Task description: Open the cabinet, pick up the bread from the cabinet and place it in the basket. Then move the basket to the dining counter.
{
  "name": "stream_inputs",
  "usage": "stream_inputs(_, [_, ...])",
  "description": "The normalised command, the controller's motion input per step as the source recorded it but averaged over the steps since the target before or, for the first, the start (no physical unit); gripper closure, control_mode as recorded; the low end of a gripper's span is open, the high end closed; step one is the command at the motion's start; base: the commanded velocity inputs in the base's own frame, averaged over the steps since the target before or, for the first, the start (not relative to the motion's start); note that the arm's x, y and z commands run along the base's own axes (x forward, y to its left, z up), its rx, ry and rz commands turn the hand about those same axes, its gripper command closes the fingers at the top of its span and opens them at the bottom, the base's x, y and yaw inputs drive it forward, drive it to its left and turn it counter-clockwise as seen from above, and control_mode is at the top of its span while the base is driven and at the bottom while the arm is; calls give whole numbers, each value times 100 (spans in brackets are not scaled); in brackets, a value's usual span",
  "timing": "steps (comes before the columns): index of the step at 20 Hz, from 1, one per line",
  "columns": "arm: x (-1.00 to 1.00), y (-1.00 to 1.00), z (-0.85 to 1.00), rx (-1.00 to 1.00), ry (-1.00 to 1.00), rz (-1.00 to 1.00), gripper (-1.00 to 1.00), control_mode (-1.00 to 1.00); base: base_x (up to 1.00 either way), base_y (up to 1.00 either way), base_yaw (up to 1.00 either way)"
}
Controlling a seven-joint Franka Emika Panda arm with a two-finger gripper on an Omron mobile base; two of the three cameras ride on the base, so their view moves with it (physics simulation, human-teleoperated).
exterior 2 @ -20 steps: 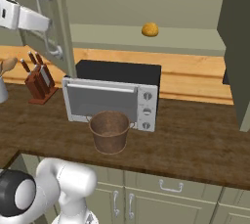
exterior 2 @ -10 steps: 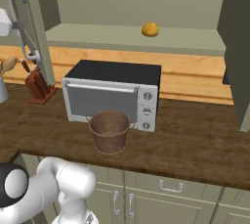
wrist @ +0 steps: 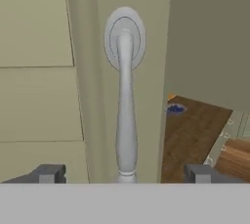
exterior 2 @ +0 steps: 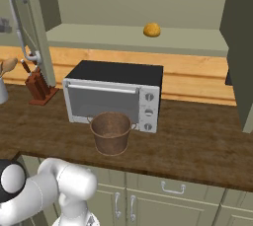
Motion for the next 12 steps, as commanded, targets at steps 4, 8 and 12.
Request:
stream_inputs(4, [-48, -36, -3, 15, -5, 11, -100, -100, 0, 0, 0])
stream_inputs(8, [-36, -34, 0, 17, -15, 12, -100, -100, 0, 0, 0])
stream_inputs(12, [-32, -50, -1, 32, -22, 10, -100, -100, 0, 0, 0])
